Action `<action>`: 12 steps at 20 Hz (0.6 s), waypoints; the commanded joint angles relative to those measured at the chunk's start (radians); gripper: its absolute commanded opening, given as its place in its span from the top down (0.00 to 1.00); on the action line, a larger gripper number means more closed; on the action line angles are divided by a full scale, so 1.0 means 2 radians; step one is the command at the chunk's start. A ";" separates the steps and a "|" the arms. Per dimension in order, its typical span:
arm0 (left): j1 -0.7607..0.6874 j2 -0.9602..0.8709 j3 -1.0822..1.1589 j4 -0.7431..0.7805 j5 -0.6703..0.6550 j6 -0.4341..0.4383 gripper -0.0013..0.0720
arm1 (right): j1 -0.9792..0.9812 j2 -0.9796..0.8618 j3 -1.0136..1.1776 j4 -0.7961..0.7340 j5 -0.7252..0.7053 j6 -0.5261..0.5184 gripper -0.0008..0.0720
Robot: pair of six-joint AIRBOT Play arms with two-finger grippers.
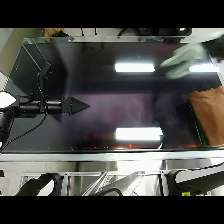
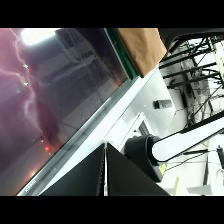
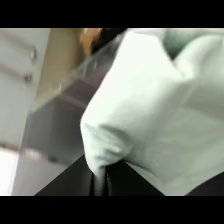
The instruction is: Fold the shirts.
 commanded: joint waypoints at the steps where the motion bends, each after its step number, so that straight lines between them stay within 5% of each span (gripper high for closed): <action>1: 0.000 0.000 0.000 0.000 0.000 0.006 0.97 | -0.105 0.008 0.026 0.000 0.040 0.075 0.96; 4: 0.000 0.000 0.000 0.000 0.000 0.007 0.97 | -0.166 0.014 0.026 -0.034 0.126 0.126 0.96; 9: 0.000 0.000 0.000 0.000 0.000 0.016 0.97 | -0.229 0.040 0.026 -0.204 0.272 0.206 0.96; 12: 0.000 0.000 0.000 0.000 0.000 0.025 0.97 | -0.254 0.053 0.023 -0.278 0.336 0.212 0.96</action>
